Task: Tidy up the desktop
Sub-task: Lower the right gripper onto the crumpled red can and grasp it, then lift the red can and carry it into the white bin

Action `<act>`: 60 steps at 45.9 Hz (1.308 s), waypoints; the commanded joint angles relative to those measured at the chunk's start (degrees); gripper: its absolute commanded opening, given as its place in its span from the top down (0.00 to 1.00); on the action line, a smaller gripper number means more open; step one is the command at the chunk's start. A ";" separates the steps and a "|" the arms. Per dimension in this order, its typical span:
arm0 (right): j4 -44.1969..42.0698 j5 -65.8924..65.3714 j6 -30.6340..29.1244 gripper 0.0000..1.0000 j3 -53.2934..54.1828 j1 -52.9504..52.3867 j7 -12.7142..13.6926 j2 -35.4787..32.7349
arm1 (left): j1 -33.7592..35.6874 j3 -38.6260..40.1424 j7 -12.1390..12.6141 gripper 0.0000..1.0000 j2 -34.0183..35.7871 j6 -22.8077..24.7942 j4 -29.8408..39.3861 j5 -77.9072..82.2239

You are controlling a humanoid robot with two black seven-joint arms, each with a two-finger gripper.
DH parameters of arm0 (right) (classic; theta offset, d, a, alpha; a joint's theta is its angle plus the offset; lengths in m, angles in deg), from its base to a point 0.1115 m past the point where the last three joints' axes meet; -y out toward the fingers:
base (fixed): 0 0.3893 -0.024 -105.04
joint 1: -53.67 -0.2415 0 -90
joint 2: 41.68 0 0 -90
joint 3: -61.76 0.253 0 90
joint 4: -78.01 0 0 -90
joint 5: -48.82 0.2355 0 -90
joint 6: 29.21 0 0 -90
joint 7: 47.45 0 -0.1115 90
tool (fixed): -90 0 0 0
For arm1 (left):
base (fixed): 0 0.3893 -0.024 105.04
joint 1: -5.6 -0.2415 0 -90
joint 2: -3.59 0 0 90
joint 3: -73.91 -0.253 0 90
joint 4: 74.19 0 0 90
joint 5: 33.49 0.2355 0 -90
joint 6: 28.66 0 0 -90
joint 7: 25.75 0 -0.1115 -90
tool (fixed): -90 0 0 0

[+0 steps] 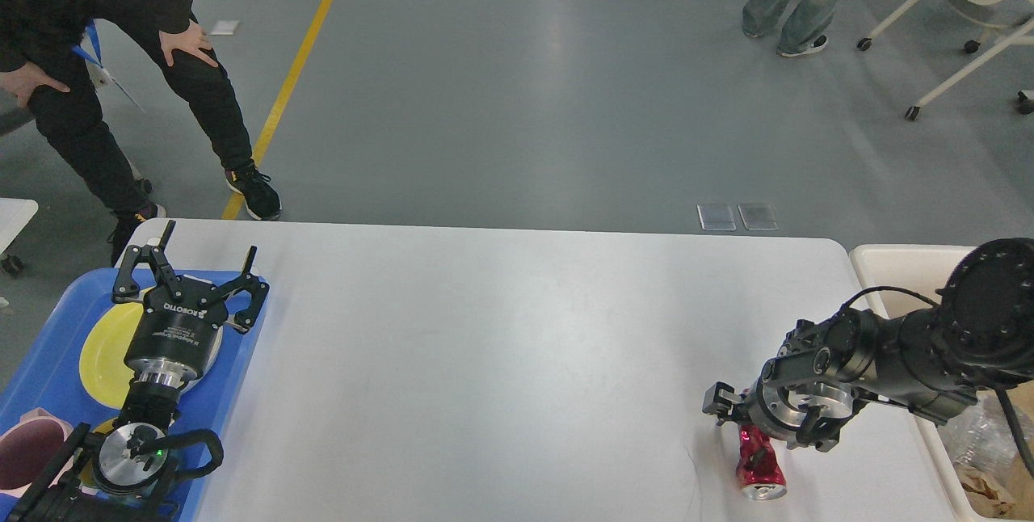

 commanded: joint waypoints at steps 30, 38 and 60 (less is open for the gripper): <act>1.74 0.64 -1.45 1.00 0.35 -2.61 -0.17 -1.47 | 0.00 -0.02 -0.07 0.04 0.01 0.00 0.00 -0.03; 4.63 0.82 -6.54 1.00 0.35 -7.17 -0.70 -4.46 | 0.00 -0.02 0.02 0.04 0.01 0.00 0.00 0.05; 30.21 8.29 -17.97 1.00 -12.91 -48.82 -1.40 -10.09 | 0.00 -0.02 0.02 0.04 0.01 0.00 0.00 0.05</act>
